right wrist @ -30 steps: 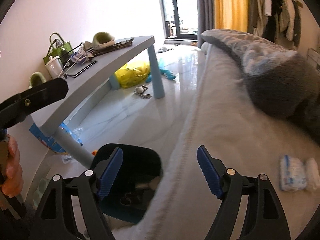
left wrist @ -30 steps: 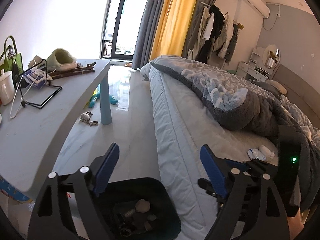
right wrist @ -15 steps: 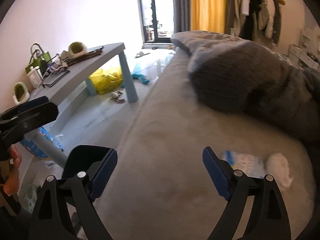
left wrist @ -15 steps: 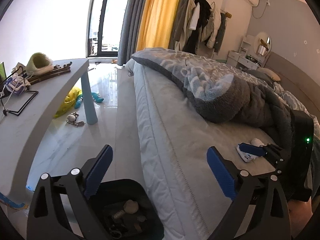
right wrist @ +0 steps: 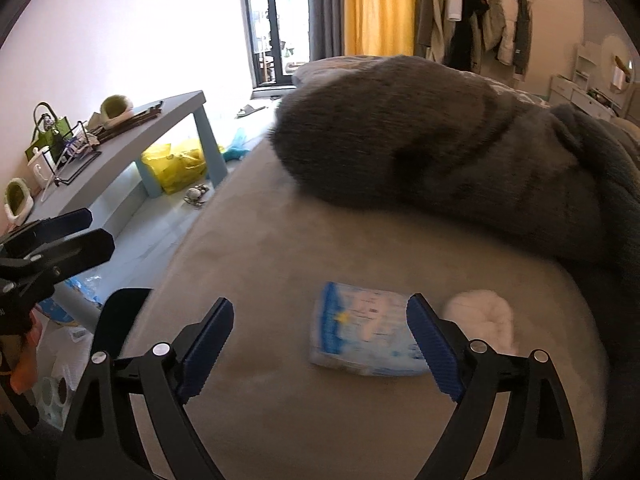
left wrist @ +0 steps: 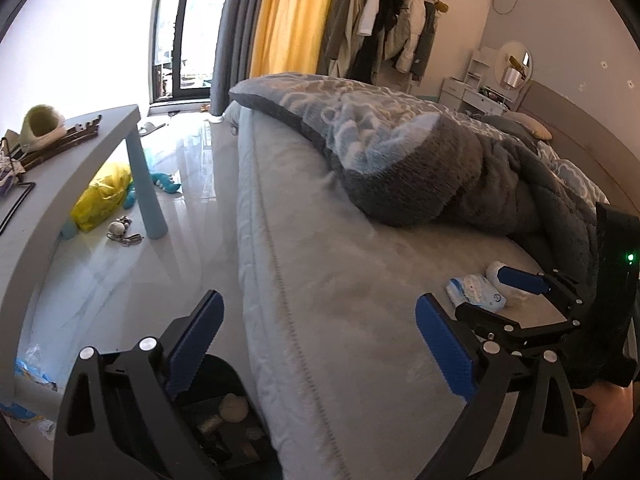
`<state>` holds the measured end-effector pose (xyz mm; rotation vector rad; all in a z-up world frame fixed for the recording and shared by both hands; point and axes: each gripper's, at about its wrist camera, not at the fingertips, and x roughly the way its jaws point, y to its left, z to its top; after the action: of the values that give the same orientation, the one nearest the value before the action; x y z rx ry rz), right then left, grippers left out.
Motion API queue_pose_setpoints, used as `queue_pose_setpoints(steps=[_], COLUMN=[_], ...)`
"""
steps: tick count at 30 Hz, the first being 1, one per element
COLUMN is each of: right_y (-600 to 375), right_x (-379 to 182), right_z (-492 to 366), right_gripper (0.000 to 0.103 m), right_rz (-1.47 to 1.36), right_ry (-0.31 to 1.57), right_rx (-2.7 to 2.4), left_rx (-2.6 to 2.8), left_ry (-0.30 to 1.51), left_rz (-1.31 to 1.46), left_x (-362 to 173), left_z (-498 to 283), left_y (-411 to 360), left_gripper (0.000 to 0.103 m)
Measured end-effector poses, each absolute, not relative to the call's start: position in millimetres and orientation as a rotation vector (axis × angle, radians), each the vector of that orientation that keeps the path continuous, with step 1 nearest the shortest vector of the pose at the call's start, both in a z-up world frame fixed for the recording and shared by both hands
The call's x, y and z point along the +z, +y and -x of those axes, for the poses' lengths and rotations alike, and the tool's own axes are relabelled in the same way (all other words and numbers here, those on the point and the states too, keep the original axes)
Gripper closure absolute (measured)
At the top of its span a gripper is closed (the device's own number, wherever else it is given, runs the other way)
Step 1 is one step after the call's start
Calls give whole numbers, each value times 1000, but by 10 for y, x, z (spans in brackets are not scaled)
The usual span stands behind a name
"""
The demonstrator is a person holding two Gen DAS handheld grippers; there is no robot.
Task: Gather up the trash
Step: 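Move both grippers back toward the cartoon pack and white towel on the bed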
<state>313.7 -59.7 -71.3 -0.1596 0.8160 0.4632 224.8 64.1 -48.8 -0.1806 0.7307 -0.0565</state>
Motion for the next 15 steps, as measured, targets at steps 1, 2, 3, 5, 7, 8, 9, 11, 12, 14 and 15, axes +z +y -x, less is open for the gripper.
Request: queue_pose_setpoints(steps=[1, 2, 3, 5, 7, 8, 9, 11, 12, 14, 15], right_y=[-661, -708, -771, -888, -1005, -1059, -1132, -1223, -1282, -1362, -1401], right_x=[-727, -738, -746, -743, -727, -718, -704, -701, -700, -717, -723], right_z=[-3162, -3182, -3200, -3234, -3269, -3283, -3302, -3322, -3336, -3361, -3373], right_gripper=[14, 14, 14, 14, 14, 14, 14, 14, 14, 14, 14], right_rz=[159, 158, 154, 148, 137, 131, 122, 114, 112, 111, 111], right_ry=[819, 821, 823, 819, 813, 809, 805, 800, 796, 797, 798], right_rx=[454, 446, 440, 427, 415, 409, 401, 391, 384, 373, 370], left_rx=[-63, -67, -73, -87, -102, -111, -118, -135, -139, -158, -170], left_ry=[731, 733, 734, 731, 729, 731, 733, 739, 742, 750, 752], left_rz=[181, 183, 187, 194, 194, 195, 195, 187, 184, 181, 180], left_x=[-499, -503, -509, -515, -527, -538, -547, -581, -596, -630, -642], left_z=[-2278, -2300, -2322, -2368, -2412, -2440, -2459, -2503, -2517, -2552, -2569], left_y=[593, 549, 519, 440, 345, 289, 244, 135, 95, 6, -41], left_gripper=[5, 5, 5, 5, 5, 5, 5, 5, 5, 5, 5])
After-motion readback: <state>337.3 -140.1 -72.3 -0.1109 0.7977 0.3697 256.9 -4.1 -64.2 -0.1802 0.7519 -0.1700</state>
